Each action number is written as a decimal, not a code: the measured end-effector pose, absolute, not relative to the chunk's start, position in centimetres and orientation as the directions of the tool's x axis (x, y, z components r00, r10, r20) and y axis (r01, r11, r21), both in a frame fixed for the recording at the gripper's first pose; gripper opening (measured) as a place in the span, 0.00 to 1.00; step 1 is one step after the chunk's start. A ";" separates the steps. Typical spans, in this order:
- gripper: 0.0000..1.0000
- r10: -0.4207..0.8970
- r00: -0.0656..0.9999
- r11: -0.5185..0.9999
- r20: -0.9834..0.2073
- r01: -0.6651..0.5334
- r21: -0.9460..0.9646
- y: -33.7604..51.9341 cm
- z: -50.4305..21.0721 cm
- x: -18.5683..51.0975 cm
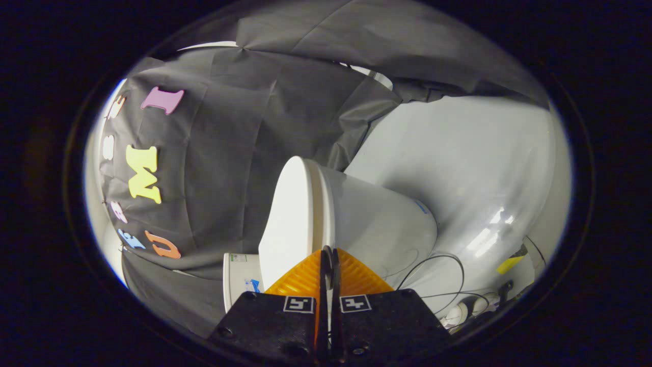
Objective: Open the toilet lid.
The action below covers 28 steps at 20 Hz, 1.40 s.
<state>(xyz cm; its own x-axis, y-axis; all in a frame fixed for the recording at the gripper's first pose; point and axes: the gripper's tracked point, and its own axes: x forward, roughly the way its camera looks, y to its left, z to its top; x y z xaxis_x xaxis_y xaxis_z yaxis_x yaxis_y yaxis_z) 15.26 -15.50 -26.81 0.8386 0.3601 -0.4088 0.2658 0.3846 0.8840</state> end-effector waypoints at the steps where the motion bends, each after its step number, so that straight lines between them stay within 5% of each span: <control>1: 0.05 0.360 0.834 0.398 -0.418 0.268 0.877 -15.6 -26.7 15.3; 28: 0.04 0.230 0.876 0.586 -0.423 0.223 0.779 -12.5 -16.2 14.0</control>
